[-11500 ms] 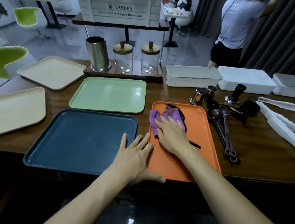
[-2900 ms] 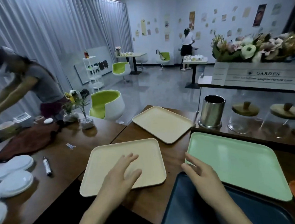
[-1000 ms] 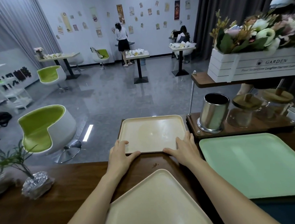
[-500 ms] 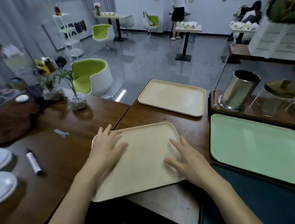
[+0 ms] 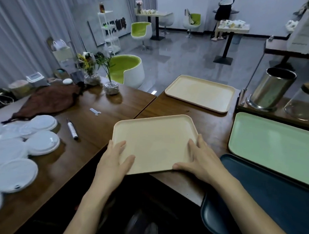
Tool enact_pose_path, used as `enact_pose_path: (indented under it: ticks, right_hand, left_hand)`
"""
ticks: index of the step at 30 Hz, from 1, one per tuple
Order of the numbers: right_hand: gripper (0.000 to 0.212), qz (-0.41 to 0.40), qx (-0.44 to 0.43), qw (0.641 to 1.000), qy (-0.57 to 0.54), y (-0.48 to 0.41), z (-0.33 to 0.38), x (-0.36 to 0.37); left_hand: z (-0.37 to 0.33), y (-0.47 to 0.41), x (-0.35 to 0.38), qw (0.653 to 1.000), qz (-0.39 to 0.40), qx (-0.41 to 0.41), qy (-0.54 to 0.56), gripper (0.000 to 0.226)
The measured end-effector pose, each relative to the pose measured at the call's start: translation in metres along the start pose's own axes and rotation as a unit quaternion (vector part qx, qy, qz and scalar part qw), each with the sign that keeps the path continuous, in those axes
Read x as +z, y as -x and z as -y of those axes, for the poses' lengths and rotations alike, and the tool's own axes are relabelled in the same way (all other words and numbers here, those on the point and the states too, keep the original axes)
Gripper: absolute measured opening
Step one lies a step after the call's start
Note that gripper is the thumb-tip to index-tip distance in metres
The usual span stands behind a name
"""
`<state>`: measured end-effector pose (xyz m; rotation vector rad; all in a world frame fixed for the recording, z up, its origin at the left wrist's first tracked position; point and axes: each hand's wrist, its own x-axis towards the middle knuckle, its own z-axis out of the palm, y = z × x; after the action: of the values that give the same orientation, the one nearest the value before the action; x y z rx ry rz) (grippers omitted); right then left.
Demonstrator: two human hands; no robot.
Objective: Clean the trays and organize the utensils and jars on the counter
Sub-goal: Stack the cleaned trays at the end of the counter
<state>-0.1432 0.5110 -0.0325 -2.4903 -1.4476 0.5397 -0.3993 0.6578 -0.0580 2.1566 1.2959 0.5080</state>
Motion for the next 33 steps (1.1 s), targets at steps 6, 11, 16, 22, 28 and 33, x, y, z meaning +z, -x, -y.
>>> enact_pose_path:
  ticks: [6, 11, 16, 22, 28, 33]
  right_hand:
    - [0.116, -0.053, 0.042, 0.997, 0.043, 0.007, 0.008, 0.006]
    - [0.112, -0.057, 0.086, 0.993, 0.064, 0.007, 0.010, 0.005]
    - [0.119, -0.078, 0.129, 0.988, 0.033, -0.001, 0.001, 0.006]
    - [0.125, -0.071, 0.182, 0.981, 0.009, -0.018, -0.001, -0.001]
    - [0.128, -0.165, 0.163, 0.970, -0.075, -0.032, -0.002, -0.027]
    - [0.128, -0.221, 0.170, 0.954, -0.111, -0.063, 0.000, -0.066]
  left_hand:
    - [-0.023, -0.024, 0.000, 0.998, -0.039, 0.013, 0.057, 0.040]
    - [-0.041, -0.070, -0.004, 0.996, 0.043, 0.068, 0.048, 0.046]
    - [-0.024, -0.091, 0.002, 0.991, 0.118, 0.069, 0.011, 0.086]
    - [-0.016, -0.104, 0.009, 0.985, 0.135, 0.105, 0.015, 0.102]
    - [-0.024, -0.136, -0.008, 0.977, 0.136, 0.138, 0.087, 0.088]
    - [-0.066, -0.204, -0.013, 0.966, 0.123, 0.191, 0.126, 0.089]
